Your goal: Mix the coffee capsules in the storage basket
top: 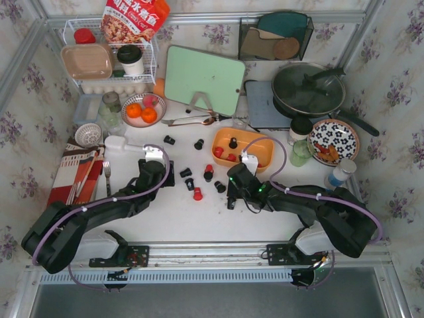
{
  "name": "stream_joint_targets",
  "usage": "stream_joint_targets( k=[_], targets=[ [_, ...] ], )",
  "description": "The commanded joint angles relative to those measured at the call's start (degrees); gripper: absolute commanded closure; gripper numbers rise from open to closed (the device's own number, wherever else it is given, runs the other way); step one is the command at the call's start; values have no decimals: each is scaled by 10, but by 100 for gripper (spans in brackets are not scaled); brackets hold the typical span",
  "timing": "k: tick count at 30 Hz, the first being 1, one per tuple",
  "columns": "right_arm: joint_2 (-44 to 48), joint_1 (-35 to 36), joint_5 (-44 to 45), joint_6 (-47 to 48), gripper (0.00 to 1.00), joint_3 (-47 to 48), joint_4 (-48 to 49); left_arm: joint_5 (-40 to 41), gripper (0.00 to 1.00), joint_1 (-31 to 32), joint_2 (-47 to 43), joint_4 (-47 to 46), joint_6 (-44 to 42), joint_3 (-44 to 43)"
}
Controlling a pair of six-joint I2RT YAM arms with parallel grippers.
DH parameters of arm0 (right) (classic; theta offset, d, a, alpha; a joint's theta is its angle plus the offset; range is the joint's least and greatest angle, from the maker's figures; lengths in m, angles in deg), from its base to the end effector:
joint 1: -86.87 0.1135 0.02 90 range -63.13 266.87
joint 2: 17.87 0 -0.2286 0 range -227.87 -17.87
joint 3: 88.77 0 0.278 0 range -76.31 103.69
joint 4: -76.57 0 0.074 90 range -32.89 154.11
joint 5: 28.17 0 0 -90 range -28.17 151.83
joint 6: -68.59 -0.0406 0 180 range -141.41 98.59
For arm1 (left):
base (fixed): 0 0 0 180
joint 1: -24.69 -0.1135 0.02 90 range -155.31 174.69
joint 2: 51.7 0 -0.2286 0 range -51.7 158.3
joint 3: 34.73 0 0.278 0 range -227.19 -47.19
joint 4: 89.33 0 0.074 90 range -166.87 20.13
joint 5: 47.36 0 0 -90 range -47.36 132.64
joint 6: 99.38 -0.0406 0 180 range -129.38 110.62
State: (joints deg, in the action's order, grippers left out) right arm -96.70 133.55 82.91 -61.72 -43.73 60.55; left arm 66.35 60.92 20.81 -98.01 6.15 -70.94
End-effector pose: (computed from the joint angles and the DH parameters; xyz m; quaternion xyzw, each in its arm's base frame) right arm 0.2020 0.1929 0.0977 0.0115 0.9253 0.1079 0.3633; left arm 0.2305 -0.1487 0.1154 0.0458 0.8427 -0.0631 0.5327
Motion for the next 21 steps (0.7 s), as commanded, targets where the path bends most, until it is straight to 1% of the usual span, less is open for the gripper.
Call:
stream_joint_targets(
  k=[1,16,19,21],
  targets=[
    [-1,3,9,-9,45,3,0,1,24,-2,2,-2,7,-5],
    [-18,11,7,-7,47,1,-5,0,24,-2,5,-1,7,-8],
    [-16,10,8,-6,54,0,-5,0,24,-2,5,-1,7,-8],
    [-13,10,8,-6,56,1,-4,0,24,-2,6,0,7,-9]
  ],
)
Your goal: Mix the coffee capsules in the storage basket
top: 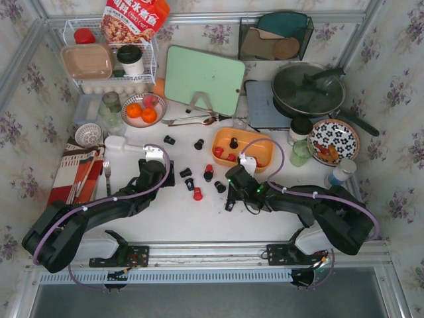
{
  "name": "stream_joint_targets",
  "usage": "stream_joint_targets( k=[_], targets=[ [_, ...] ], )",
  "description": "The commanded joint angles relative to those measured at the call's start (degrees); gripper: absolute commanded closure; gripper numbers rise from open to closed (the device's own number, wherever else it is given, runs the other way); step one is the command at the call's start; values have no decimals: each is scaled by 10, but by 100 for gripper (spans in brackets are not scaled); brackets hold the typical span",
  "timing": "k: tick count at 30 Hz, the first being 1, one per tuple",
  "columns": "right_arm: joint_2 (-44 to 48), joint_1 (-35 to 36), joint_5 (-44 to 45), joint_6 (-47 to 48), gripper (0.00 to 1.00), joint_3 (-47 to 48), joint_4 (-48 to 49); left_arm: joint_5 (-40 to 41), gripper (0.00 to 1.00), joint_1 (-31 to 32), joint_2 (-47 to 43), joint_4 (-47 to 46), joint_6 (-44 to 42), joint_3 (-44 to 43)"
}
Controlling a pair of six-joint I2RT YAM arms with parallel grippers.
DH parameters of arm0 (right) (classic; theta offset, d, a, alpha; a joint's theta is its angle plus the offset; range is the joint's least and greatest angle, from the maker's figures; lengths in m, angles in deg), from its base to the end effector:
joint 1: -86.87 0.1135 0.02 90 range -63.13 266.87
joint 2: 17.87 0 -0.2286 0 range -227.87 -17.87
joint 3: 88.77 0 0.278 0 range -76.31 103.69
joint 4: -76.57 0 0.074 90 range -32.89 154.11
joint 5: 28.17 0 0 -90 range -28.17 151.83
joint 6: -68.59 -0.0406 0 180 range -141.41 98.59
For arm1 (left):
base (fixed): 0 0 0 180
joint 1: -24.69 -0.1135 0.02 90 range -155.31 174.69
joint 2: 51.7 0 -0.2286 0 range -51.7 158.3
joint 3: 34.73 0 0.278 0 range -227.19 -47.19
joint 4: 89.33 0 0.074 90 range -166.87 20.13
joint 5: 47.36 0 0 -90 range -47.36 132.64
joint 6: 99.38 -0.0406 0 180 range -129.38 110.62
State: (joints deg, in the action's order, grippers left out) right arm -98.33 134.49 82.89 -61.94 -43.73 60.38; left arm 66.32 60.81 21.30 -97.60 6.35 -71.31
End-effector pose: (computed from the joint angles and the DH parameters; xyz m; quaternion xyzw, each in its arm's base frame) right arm 0.1983 0.1956 0.0901 0.0026 0.9304 0.1009 0.3523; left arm 0.2317 -0.1489 0.1146 0.0448 0.8450 -0.0616 0.5293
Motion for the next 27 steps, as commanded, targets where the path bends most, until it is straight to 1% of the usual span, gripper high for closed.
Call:
stream_joint_targets(
  k=[1,8,12,15,19,22,27],
  targets=[
    [4,1,9,-3,56,1,-3,1,24,-1,3,-4,5,-5],
    [8,1,15,7,57,13,-7,0,24,-2,3,-3,5,-6],
    [22,1,41,29,57,34,-17,0,24,-2,3,-3,5,-7],
    [40,0,75,64,57,68,-24,0,24,-2,5,-1,5,-8],
    [51,-6,155,137,56,117,-19,0,24,-2,6,-1,5,-8],
    [50,-31,194,189,55,135,3,-2,24,-2,6,0,4,-10],
    [45,-116,163,229,55,135,58,-4,24,-2,12,4,2,-15]
  ],
)
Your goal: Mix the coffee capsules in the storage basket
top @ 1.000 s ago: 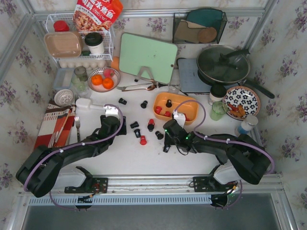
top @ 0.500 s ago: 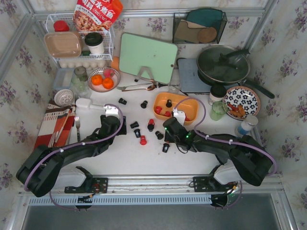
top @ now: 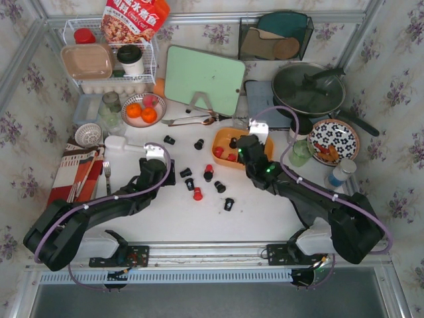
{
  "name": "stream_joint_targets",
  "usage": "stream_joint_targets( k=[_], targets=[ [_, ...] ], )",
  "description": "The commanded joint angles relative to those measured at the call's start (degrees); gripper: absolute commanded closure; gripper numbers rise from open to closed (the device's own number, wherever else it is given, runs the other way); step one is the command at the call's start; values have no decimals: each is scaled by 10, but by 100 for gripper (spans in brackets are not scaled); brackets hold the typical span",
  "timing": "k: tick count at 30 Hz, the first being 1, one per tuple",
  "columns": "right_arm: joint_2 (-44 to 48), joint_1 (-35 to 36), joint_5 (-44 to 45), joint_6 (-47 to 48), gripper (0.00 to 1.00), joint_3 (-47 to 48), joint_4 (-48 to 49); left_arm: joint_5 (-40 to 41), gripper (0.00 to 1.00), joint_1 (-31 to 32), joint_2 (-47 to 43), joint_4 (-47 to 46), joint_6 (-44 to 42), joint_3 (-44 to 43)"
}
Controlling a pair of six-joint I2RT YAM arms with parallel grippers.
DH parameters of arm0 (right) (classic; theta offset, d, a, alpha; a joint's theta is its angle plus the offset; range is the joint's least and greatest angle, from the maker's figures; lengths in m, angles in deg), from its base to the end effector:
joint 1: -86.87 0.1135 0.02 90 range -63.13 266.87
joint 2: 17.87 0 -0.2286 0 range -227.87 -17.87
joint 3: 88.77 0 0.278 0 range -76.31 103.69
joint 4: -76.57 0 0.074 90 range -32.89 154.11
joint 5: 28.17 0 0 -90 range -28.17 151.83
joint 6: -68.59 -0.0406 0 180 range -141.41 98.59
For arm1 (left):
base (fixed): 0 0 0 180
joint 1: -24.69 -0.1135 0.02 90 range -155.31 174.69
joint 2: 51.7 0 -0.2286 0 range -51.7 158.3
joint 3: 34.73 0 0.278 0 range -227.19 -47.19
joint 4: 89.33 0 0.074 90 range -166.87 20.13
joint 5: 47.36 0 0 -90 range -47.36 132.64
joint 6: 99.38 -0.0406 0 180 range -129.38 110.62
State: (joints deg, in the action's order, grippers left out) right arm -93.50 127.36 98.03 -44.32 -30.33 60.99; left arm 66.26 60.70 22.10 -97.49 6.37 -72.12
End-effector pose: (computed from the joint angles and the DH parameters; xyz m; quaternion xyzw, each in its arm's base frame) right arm 0.2579 0.1886 0.1950 0.0195 0.8474 0.0072 0.5306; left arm 0.2344 -0.1502 0.1154 0.0444 0.8455 -0.0612 0.5286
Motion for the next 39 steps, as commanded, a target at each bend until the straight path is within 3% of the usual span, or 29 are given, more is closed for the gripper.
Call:
stream_joint_targets(
  k=[1,8,18,29,39],
  targets=[
    [-8,-64,0,57,55,-2,64,-4,24,-1,3,2,2,-7],
    [-72,-165,-71,71,53,-6,111,-10,24,-2,8,4,-1,-10],
    [-136,-184,-110,70,34,-4,106,-54,25,-3,-13,-26,-28,9],
    [-47,-185,-165,87,32,-58,132,-239,27,-3,-51,-1,-113,5],
    [21,-185,-186,84,32,-88,156,-354,31,-27,18,140,-148,-126]
  ],
)
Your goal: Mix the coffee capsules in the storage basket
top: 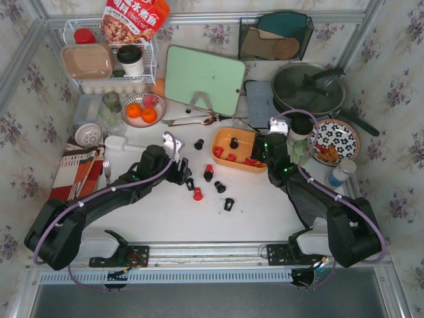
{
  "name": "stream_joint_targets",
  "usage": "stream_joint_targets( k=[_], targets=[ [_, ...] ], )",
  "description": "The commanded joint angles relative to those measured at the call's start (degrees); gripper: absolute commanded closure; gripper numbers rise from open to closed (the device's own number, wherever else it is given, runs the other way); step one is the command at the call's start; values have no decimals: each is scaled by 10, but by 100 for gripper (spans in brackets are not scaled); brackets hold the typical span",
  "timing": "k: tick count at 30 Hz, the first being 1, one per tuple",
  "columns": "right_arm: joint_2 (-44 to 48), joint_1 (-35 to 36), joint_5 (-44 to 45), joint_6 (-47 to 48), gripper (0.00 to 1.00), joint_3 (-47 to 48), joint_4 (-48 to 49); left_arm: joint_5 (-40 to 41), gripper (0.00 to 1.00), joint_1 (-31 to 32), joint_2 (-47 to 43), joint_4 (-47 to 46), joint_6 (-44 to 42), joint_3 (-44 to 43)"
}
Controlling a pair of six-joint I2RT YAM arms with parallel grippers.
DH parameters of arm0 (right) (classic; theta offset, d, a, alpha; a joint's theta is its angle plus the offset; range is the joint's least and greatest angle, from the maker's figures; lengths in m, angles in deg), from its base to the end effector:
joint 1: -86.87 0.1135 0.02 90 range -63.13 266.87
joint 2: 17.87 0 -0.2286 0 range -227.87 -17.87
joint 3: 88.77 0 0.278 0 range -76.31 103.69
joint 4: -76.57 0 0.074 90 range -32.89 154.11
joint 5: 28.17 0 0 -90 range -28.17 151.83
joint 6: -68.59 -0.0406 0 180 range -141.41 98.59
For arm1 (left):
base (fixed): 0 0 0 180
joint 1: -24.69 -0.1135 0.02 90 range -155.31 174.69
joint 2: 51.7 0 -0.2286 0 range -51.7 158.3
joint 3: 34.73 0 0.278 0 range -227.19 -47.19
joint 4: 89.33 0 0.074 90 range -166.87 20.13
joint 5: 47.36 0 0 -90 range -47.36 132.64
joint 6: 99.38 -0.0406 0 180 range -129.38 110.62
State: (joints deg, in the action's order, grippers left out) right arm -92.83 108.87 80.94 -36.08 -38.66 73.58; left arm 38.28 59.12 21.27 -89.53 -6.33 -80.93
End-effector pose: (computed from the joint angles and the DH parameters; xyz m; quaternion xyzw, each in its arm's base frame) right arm 0.2945 0.1047 0.1650 0.0315 0.8483 0.0252 0.5279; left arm 0.2487 -0.1742 0.1557 0.2491 0.8130 -0.1994 0.4871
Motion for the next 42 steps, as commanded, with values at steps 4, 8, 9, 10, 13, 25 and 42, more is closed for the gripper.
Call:
stream_joint_targets(
  k=[4,8,9,10,13,25,42],
  targets=[
    [30,1,-19,1,32,-15,35,-122,37,-36,68,91,-10,-74],
    [39,1,-20,-2,32,-28,43,-171,39,-61,106,112,5,-99],
    [41,0,-21,-3,32,-30,46,-176,39,-65,114,120,8,-107],
    [42,0,-23,-3,32,-31,47,-177,39,-66,123,133,9,-116],
    [43,0,-25,-4,32,-32,49,-183,40,-67,141,148,9,-135],
    [37,0,-36,-7,32,-32,50,-130,51,-70,200,204,9,-198],
    [25,1,-42,-9,32,-31,53,-143,59,-70,248,237,2,-233]
  ],
)
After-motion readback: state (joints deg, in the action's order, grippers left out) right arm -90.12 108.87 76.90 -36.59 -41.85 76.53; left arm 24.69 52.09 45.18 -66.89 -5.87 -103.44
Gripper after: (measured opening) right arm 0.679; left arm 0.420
